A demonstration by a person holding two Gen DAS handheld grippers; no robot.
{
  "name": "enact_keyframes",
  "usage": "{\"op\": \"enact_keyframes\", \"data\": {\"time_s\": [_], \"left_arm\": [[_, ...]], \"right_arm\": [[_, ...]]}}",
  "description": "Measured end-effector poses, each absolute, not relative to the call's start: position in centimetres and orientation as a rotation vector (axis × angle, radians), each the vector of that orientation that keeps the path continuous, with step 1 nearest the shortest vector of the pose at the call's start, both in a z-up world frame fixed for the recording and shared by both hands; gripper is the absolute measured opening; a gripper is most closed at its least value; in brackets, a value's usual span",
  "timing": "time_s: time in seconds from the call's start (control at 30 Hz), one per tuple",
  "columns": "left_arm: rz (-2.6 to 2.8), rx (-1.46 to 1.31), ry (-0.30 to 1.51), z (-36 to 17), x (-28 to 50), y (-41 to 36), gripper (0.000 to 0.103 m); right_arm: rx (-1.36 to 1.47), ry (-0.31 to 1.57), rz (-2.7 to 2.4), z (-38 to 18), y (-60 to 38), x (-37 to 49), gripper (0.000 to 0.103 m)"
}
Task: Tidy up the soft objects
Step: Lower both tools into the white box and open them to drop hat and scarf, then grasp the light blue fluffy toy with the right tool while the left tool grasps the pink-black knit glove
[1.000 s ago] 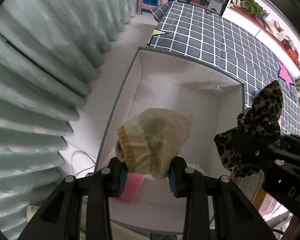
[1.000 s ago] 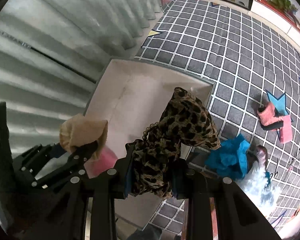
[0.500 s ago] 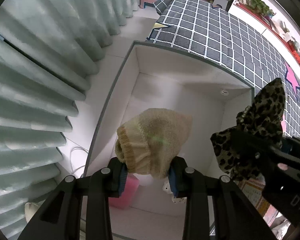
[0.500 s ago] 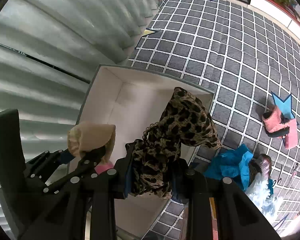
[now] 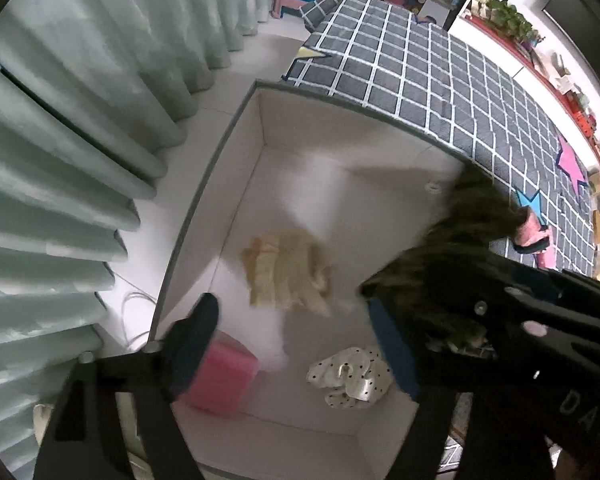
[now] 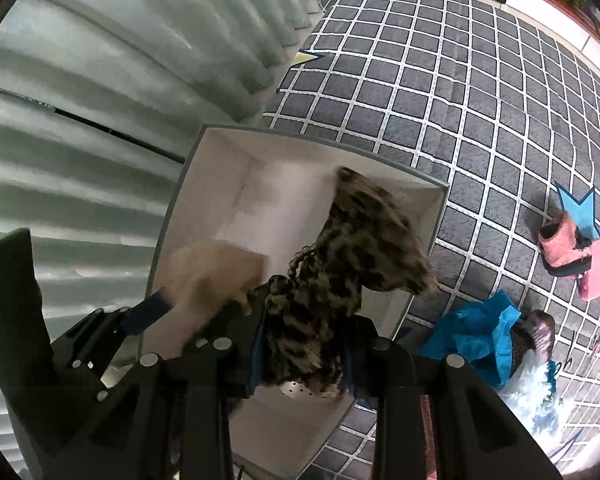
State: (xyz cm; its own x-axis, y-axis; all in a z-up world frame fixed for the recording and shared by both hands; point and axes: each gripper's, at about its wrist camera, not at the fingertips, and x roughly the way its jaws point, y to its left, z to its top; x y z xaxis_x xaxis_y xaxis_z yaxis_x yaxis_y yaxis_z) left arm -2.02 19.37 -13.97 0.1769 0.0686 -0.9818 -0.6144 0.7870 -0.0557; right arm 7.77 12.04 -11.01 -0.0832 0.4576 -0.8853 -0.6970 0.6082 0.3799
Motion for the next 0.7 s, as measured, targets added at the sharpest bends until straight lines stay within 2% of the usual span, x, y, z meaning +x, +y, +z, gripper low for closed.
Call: {"op": "enact_keyframes", "data": {"time_s": [0.07,0.13,0.2,0.27,0.5,0.7], "left_arm": [[0.514,-0.513,1.307,-13.7,-2.1,19.3,0.084],[0.51,-0.547,1.306,-13.7,-2.2,19.5,0.09],[0.503,-0.57,1.301,-13.6,-2.2,19.5,0.102],[0.488,-0.585,1.289,-13.4,-2.3,19.4,0.103],[0.347,-0.629,1.294,-12.3,-1.4,17.5,0.103],[0.264,-0.603,1.271,-10.1,0.5,15.2,0.103]], "right_arm": [[-0.222,1.336,0.974,-10.8,12.0,7.7,0.05],[-0.208,1.331,0.979,-10.4,11.8,7.7,0.05],[-0.201,1.328,0.975,-10.1,11.6,7.8,0.055],[-0.194,1.325,0.972,-9.8,11.3,8.0,0.081],[-0.167,1.304,0.938,-7.4,7.9,9.4,0.082],[-0.079,1.321,0.833,-6.6,1.1,13.3,0.082]]}}
